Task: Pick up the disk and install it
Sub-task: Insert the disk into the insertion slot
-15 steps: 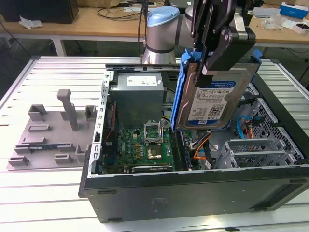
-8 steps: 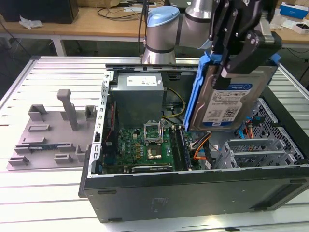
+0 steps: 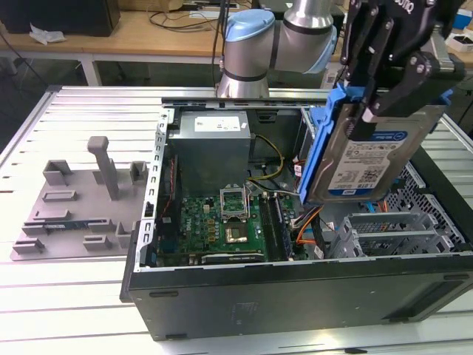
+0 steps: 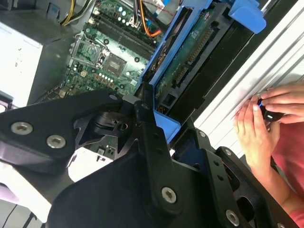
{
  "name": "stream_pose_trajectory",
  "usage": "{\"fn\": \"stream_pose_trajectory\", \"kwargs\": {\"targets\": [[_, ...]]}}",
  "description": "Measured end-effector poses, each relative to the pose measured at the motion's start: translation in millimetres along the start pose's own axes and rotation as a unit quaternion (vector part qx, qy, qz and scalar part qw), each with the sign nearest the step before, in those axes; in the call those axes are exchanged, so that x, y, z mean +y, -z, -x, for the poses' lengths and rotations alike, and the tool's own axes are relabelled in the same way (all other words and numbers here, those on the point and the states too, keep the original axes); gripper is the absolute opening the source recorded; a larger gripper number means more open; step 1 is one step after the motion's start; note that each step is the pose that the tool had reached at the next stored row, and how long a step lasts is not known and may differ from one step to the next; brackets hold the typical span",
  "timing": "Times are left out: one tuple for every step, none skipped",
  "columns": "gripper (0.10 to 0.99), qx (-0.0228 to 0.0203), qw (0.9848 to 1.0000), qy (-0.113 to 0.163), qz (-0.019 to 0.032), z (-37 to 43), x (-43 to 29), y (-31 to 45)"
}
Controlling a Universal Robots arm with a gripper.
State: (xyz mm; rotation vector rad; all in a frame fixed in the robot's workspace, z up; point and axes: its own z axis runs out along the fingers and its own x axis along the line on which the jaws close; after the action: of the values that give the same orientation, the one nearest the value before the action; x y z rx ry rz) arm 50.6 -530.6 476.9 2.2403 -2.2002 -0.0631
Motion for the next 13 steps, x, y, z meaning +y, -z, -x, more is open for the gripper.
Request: {"fn": "stream_pose_trajectory", "kwargs": {"targets": [[0.369,0.0,1.0,0.0,0.0,-0.4,-2.0,0.0],[0.369,0.0,1.0,0.0,0.0,-1.1,-5.6,-0.1],[0.369,0.0,1.0,-0.001,0.0,-2.0,-9.9,-0.1],[0.369,0.0,1.0,-0.001,-0.0001,-2.6,-13.3,-0.2],[0.369,-0.0001,1.0,-0.001,0.0,-3.4,-17.8,-0.3],[0.369,-0.0001,1.0,-0.001,0.0,-3.8,-20.7,-0.3],[0.369,-0.0001,1.0,-0.001,0.0,-4.1,-22.7,-0.4],[0.369,-0.0001,1.0,-0.002,-0.0001,-4.6,-27.8,-0.5],[0.369,-0.0001,1.0,-0.002,-0.0001,-4.9,-30.4,-0.6],[0.369,-0.0001,1.0,-0.002,-0.0001,-5.1,-32.9,-0.6],[0.369,-0.0001,1.0,-0.002,-0.0001,-5.5,-36.6,-0.7],[0.369,-0.0001,1.0,-0.003,-0.0001,-6.3,-40.0,-0.8],[0.369,-0.0001,1.0,-0.004,-0.0001,-7.2,-41.7,-1.0]]}}
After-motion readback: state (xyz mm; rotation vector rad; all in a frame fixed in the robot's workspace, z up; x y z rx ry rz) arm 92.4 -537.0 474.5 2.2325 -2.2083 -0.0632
